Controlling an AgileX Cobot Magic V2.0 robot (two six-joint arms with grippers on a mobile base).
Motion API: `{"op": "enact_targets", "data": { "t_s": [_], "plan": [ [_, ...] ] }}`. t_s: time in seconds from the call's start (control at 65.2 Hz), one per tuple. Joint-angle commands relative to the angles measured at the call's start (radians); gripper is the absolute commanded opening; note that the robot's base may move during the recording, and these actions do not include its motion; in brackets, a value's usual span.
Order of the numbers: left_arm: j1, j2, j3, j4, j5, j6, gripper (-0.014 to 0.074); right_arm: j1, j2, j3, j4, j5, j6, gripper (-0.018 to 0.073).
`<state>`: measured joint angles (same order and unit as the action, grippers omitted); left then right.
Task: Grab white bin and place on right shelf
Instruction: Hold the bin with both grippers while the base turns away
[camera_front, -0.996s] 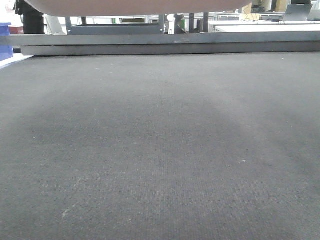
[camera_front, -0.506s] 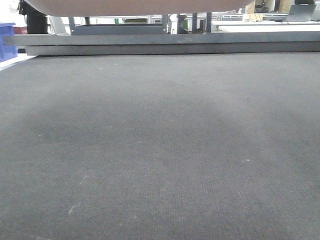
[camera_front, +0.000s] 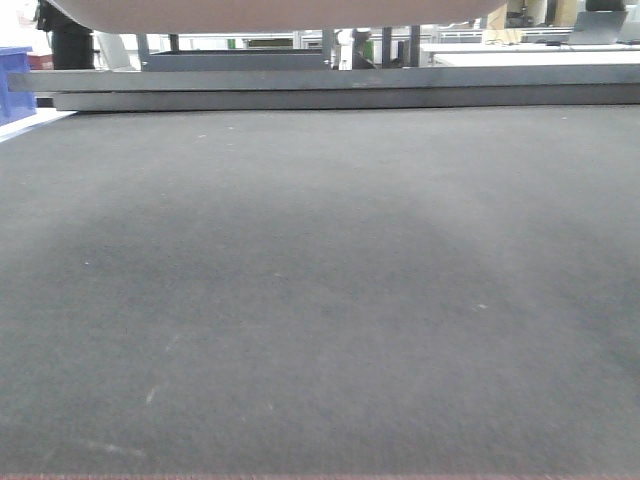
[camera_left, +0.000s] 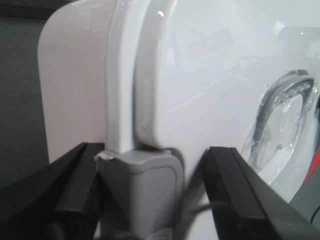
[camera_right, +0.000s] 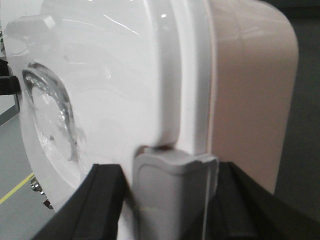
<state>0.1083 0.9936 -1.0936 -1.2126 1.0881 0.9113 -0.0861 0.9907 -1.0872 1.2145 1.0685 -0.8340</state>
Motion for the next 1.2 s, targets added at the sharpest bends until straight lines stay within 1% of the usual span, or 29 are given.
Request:
{"op": "enact_targets", "data": {
  "t_s": [0.0, 1.18],
  "plan": [
    [-0.029, -0.024, -0.035, -0.189, 0.208, 0.014, 0.0271, 0.02, -0.016, -0.031, 0.23, 0.092, -0.004, 0.038],
    [-0.029, -0.024, -0.035, -0.189, 0.208, 0.014, 0.0271, 0.02, -0.016, -0.031, 0.23, 0.092, -0.004, 0.038]
  ]
}}
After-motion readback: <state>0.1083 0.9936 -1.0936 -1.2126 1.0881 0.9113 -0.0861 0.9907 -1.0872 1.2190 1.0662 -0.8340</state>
